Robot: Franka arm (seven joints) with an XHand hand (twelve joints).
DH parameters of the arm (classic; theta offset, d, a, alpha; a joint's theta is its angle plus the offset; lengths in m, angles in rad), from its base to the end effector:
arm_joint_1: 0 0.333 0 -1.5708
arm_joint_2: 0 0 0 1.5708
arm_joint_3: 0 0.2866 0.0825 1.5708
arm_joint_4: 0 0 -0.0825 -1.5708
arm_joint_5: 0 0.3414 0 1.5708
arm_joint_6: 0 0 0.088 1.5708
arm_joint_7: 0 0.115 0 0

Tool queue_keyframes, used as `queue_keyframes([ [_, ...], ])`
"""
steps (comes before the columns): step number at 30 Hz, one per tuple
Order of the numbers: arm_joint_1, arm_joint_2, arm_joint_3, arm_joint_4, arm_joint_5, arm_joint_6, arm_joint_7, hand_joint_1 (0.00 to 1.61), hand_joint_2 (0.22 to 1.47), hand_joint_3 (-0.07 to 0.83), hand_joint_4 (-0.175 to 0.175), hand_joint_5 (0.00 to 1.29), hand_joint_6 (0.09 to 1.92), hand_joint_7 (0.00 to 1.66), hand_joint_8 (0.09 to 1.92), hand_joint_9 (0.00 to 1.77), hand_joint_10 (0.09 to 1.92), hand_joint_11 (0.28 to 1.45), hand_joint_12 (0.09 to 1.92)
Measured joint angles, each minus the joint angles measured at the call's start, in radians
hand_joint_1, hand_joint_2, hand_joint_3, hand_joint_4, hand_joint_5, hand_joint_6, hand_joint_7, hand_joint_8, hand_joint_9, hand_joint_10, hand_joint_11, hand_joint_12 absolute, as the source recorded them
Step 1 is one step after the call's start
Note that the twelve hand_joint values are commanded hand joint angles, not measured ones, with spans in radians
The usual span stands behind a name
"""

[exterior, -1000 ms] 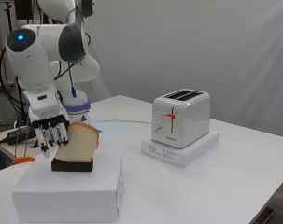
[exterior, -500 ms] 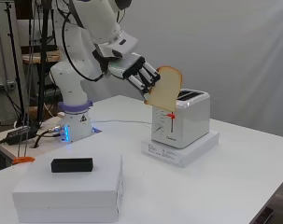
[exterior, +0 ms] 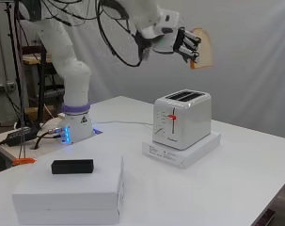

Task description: Teleoperate dual arm-hand system to toast a bread

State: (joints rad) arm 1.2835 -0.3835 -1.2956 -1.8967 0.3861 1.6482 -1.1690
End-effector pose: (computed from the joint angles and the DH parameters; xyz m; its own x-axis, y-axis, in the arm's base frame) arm 0.4750 -0.0240 0.5181 0.4557 0.6870 0.5660 0.8808 -0.2561 -0.3983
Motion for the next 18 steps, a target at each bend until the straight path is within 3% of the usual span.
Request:
queue_keyframes([
  [2,0.231,-0.071,-0.087,0.02,-0.041,-0.007,0.027,1.2,1.21,0.001,-0.118,0.67,1.32,0.96,1.15,1.35,0.11,0.73,0.42],
  [4,0.435,-0.134,-0.173,0.039,-0.081,-0.018,0.054,1.19,1.21,0.0,-0.118,0.65,1.37,0.96,1.12,1.33,0.1,0.73,0.34],
  [5,0.524,-0.166,-0.224,0.05,-0.106,-0.024,0.073,1.19,1.21,-0.001,-0.111,0.65,1.4,0.97,1.08,1.32,0.09,0.73,0.29],
  [7,0.627,-0.2,-0.31,0.06,-0.144,-0.026,0.108,1.21,1.2,-0.002,-0.13,0.67,1.39,1.01,0.99,1.33,0.09,0.74,0.22],
  [11,0.637,-0.21,-0.374,0.04,-0.189,-0.009,0.132,1.23,1.17,-0.001,-0.15,0.71,1.32,1.07,0.91,1.41,0.09,0.8,0.22],
  [17,0.502,-0.217,-0.333,-0.003,-0.24,0.01,0.152,1.21,1.18,0.0,-0.123,0.71,1.35,1.05,0.93,1.43,0.09,0.8,0.28],
  [18,0.495,-0.218,-0.322,-0.013,-0.246,0.013,0.153,1.22,1.18,0.001,-0.131,0.7,1.36,1.05,0.93,1.43,0.09,0.79,0.29],
])
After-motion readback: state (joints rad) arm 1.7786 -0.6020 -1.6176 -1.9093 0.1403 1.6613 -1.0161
